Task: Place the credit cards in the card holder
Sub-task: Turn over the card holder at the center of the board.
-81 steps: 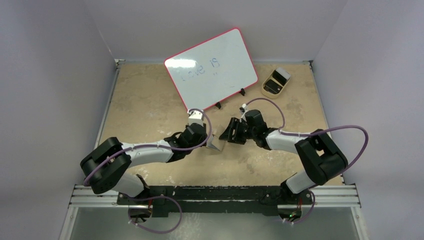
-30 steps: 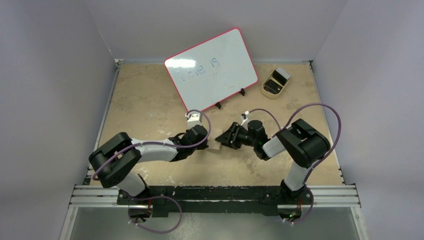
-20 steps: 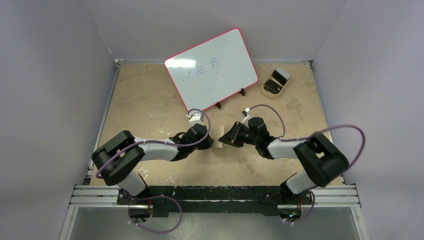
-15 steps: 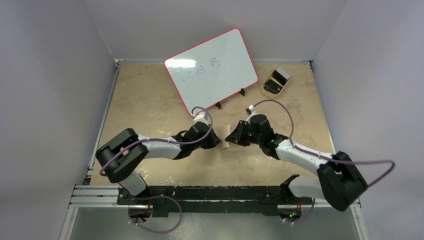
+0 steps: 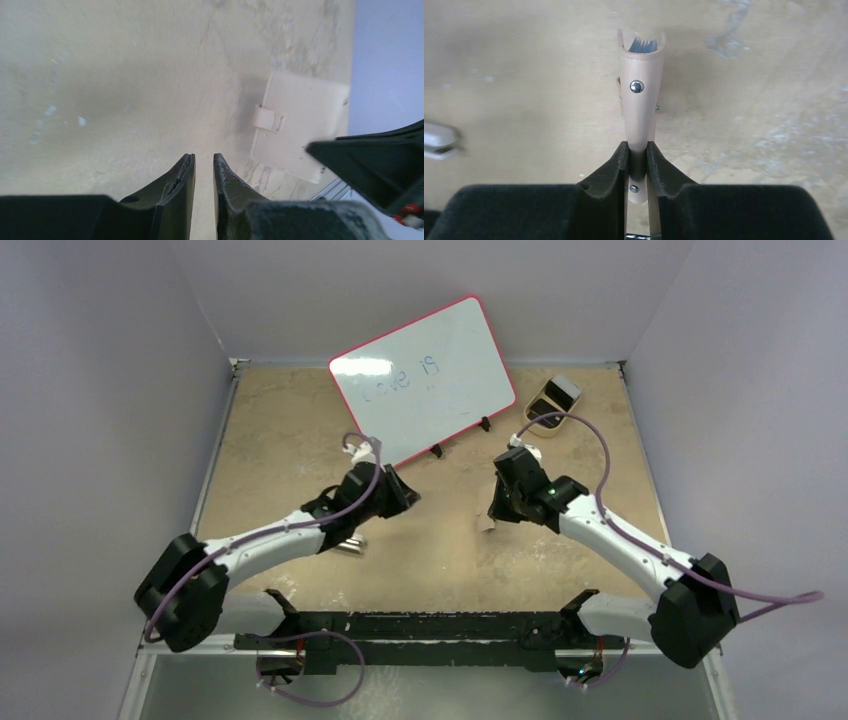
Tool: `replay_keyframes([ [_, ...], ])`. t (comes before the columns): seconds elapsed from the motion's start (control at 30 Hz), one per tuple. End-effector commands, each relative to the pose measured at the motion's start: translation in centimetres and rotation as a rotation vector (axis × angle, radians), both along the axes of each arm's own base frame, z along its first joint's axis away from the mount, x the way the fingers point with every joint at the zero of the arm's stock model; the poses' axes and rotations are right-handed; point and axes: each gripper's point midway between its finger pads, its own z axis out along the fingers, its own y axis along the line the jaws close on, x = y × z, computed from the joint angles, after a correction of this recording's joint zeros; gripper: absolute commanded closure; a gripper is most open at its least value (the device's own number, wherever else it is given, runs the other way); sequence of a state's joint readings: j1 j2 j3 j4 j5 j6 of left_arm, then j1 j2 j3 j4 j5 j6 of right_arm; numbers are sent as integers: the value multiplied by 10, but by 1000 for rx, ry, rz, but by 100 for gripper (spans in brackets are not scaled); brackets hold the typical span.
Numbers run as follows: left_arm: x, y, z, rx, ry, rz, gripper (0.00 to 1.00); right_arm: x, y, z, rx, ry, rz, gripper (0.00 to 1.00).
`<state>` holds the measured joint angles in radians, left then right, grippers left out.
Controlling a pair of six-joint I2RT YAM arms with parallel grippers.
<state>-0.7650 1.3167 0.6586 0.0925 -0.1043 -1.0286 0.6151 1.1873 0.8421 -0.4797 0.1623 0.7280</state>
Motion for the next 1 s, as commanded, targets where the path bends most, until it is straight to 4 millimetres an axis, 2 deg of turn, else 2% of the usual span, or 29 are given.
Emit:
replay_keyframes([
  [0.0, 15, 46, 25, 56, -31, 85, 80, -8, -45, -8, -292, 98, -57, 89],
  [0.17, 18, 75, 40, 82, -33, 124, 79, -7, -64, -5, -501, 153, -111, 88],
  [0.3, 26, 111, 38, 126, -1, 209, 79, -8, -51, -12, -616, 196, -77, 86],
  [0.4, 30, 135, 41, 129, -4, 265, 79, -11, -14, -37, -614, 247, 12, 79],
  [0.5, 33, 146, 47, 142, -12, 283, 79, -10, 38, -48, -526, 242, 117, 68],
  [0.6, 32, 148, 47, 166, -7, 270, 78, -8, 108, -43, -308, 199, 277, 55],
  [0.67, 32, 146, 44, 172, -3, 253, 77, -16, 151, -31, -97, 192, 394, 52],
  [0.7, 31, 145, 43, 171, -2, 241, 76, -17, 162, -24, -29, 175, 428, 50],
  [0.77, 30, 135, 40, 146, 4, 196, 74, -11, 165, -11, 17, 114, 447, 47],
  [0.8, 29, 129, 39, 128, 5, 168, 73, -6, 159, -6, 19, 86, 440, 45],
  [0.9, 27, 108, 37, 84, 4, 102, 70, 13, 130, -2, 59, 40, 403, 43],
  [0.97, 23, 91, 35, 88, 10, 59, 69, 23, 102, -1, 87, 14, 336, 43],
])
